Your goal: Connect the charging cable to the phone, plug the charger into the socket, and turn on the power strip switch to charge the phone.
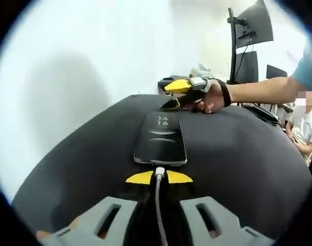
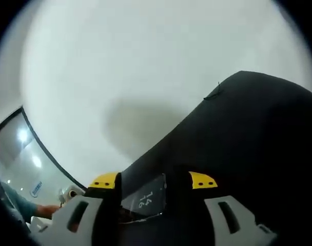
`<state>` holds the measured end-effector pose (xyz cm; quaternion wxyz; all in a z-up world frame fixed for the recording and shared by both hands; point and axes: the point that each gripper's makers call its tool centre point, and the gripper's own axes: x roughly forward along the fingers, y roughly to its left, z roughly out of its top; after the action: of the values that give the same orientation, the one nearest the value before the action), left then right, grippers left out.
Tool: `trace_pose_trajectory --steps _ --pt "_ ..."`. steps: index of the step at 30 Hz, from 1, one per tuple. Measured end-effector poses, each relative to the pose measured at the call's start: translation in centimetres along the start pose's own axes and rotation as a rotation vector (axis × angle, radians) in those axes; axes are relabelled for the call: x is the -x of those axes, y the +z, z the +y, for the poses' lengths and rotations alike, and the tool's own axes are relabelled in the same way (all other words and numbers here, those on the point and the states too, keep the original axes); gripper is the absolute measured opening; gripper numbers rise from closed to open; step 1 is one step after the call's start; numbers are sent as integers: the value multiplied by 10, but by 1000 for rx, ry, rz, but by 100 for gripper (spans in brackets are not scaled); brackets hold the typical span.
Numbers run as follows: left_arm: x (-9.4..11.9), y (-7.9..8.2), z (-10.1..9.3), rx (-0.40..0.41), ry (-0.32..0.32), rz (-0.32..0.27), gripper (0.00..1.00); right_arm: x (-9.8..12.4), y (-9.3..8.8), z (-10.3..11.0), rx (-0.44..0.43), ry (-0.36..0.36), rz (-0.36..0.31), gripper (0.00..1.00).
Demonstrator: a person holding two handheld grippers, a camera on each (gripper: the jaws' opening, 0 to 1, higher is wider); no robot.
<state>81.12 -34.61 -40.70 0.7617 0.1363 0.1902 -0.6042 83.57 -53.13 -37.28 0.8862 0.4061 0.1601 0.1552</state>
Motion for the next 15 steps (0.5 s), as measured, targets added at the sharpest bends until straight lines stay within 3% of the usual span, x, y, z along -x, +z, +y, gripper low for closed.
trace_pose_trajectory --steps 5,15 --pt "3 2 1 30 10 -52 4 0 -2 1 -2 -1 0 50" --pt "0 1 4 43 42 -91 4 -1 0 -4 9 -10 4 48"
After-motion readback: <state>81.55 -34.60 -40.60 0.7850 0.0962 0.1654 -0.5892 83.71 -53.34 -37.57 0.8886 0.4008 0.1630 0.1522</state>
